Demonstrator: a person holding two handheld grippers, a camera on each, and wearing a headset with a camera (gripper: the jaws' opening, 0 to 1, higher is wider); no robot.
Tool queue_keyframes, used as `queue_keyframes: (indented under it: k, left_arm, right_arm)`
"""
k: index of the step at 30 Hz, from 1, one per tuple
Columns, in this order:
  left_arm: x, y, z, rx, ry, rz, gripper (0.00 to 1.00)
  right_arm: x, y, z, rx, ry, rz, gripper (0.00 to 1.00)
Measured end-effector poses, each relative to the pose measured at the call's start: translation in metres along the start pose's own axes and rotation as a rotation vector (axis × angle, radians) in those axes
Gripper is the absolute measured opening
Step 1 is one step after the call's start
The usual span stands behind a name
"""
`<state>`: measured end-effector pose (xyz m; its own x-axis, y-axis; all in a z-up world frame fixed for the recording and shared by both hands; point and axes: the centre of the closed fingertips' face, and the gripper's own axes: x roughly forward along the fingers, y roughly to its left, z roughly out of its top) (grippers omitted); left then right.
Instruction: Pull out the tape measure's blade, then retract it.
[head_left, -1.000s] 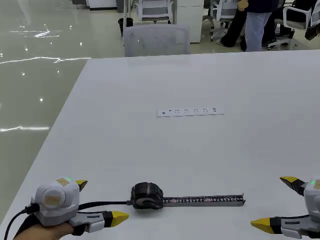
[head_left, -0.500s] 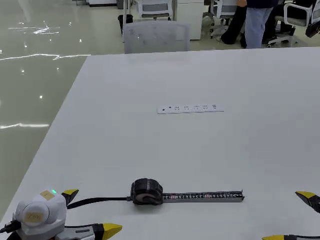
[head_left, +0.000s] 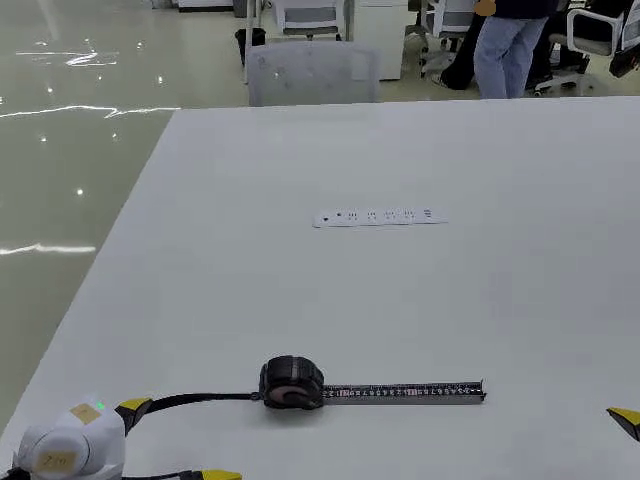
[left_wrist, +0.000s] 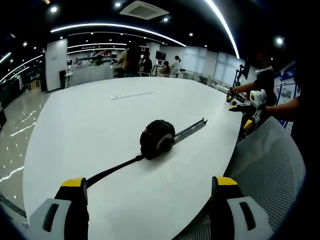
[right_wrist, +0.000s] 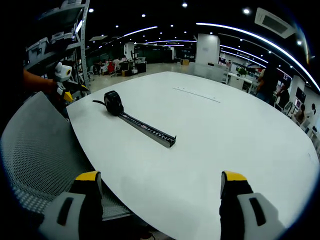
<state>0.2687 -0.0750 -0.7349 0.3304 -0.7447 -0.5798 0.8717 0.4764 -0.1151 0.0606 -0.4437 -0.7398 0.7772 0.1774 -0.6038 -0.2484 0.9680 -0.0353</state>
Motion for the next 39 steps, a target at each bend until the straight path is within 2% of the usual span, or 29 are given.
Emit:
queue_keyframes:
  k: [6, 9, 12, 17, 20, 22, 24, 32, 39]
  left_arm:
    - [-0.0039, -0.0001, 0.0026, -0.016, -0.005, 0.001, 1.00]
    - [-0.0054, 0.0009, 0.0020, 0.000, -0.007, 0.010, 1.00]
    - [-0.0079, 0.0035, 0.0006, -0.019, -0.002, 0.008, 1.00]
    - [-0.0101, 0.0058, -0.0011, -0.009, 0.005, 0.013, 1.00]
    - [-0.0094, 0.0062, -0.0014, 0.000, 0.008, 0.016, 1.00]
    - [-0.0091, 0.0094, 0.0016, 0.010, -0.006, 0.032, 1.00]
    - [-0.0089, 0.0083, 0.0033, -0.011, -0.005, 0.024, 1.00]
    - [-0.0071, 0.0072, 0.0079, -0.008, -0.016, 0.021, 1.00]
    - [-0.0068, 0.0056, 0.0034, -0.004, 0.006, 0.018, 1.00]
  right_arm:
    - [-0.0051, -0.0028, -0.0042, -0.011, 0.006, 0.002, 1.00]
    - [-0.0059, -0.0025, -0.0058, -0.007, 0.013, 0.004, 1.00]
    - [-0.0065, 0.0007, -0.0038, -0.013, 0.014, 0.008, 1.00]
    - [-0.0052, 0.0004, 0.0013, -0.026, 0.013, 0.007, 1.00]
    - [-0.0040, 0.0016, -0.0002, -0.032, 0.032, 0.023, 1.00]
    - [-0.0051, 0.0011, 0.0000, -0.032, 0.029, 0.024, 1.00]
    - [-0.0067, 0.0001, 0.0008, -0.029, 0.027, 0.021, 1.00]
    - [-0.0084, 0.0002, -0.0010, -0.045, 0.042, 0.037, 1.00]
    - [-0.0087, -0.0040, 0.0005, -0.041, 0.045, 0.022, 1.00]
